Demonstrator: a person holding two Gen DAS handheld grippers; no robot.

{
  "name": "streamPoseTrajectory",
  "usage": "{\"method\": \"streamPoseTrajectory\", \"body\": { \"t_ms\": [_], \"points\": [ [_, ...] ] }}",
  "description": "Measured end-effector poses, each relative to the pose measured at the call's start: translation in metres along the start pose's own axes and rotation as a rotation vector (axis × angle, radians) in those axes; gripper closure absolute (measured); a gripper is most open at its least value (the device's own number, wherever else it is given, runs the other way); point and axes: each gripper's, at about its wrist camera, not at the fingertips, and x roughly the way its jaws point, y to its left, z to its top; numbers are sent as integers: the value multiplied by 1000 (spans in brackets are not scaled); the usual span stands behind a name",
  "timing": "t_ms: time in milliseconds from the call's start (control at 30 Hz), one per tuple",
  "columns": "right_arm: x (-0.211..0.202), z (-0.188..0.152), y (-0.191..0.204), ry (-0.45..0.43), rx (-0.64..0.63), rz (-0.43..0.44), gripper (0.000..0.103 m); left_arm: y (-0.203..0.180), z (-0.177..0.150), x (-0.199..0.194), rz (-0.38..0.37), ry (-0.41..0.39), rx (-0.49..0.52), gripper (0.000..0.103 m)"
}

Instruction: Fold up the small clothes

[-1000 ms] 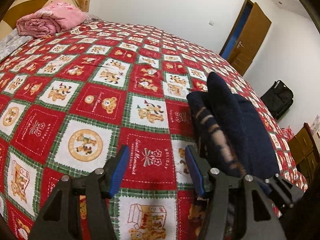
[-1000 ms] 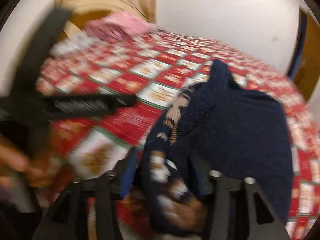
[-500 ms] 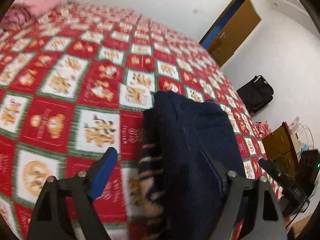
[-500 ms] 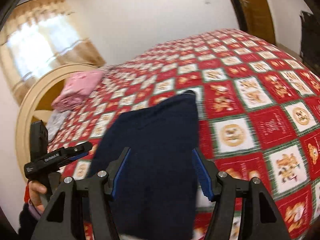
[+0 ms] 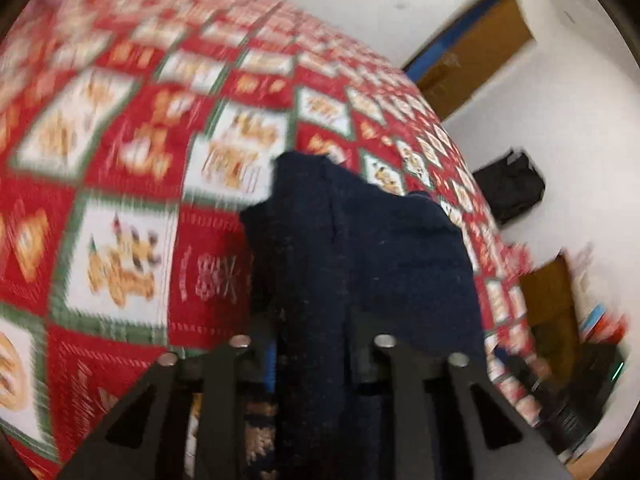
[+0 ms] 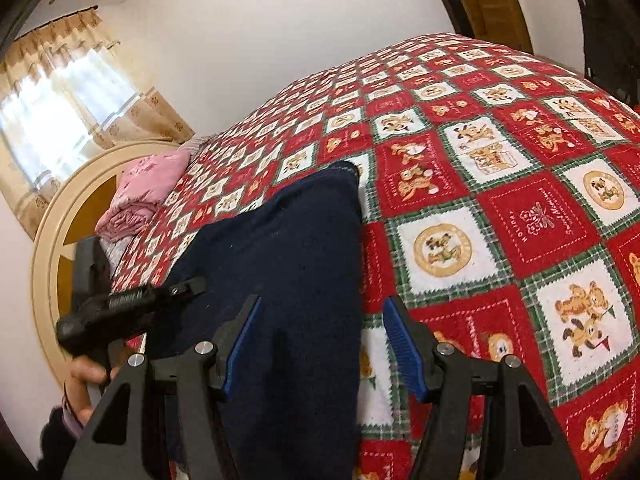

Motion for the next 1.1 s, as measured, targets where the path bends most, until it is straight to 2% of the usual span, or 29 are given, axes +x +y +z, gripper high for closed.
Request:
{"method": "streamPoseTrajectory", "body": {
  "t_ms": [33, 133, 200, 267, 367, 433, 500, 533, 567, 600, 633, 667, 700, 800, 900, 967, 1000, 1033, 1100],
  "points": [
    [1, 2, -1, -6, 4, 2, 40, -8, -3, -6, 9, -31, 45, 82],
    [4, 7, 1, -20, -6, -16, 40, -43, -17, -37, -64, -187, 204, 83],
    [6, 8, 1, -23, -2, -18, 40, -63, -23, -51, -121, -250, 299, 83],
    [7, 8, 3, -28, 0, -20, 40, -73, -18, -52, -195, -254, 336, 83],
    [5, 6, 9, -38, -7, -15, 40, -53, 0, -27, -252, -194, 268, 83],
    [4, 5, 12, -37, -27, -15, 40, -34, 10, -3, -220, -144, 227, 83],
    [6, 3, 16, -23, -60, -19, 40, -12, 17, 24, -155, -64, 182, 82],
    [8, 1, 17, -11, -80, -24, 40, 1, 17, 31, -151, -26, 145, 81],
    [12, -1, 17, 4, -94, -28, 40, 6, 16, 30, -161, -20, 123, 77],
    [15, -3, 16, 18, -101, -31, 40, 10, 15, 26, -157, -24, 115, 68],
    [19, -5, 13, 36, -101, -38, 40, 8, 12, 21, -138, -30, 119, 60],
    [20, -7, 11, 46, -95, -38, 40, 7, 10, 16, -103, -39, 130, 47],
    [20, -8, 8, 47, -85, -34, 40, 7, 8, 7, -59, -50, 142, 43],
    [4, -15, 6, 4, -74, -28, 40, 5, 0, -18, -10, -77, 134, 45],
    [-21, -26, 21, -53, -170, -49, 40, -15, -18, -41, 76, -102, 177, 48],
    [-36, -39, 38, -68, -278, -46, 55, -31, -33, -49, 96, -131, 243, 49],
    [-39, -46, 46, -52, -323, -45, 75, -40, -44, -50, 111, -132, 271, 51],
    [-41, -53, 52, -26, -350, -39, 78, -42, -49, -48, 129, -126, 280, 52],
    [-40, -67, 54, 9, -352, -30, 78, -45, -61, -32, 185, -85, 292, 57]
  ]
}}
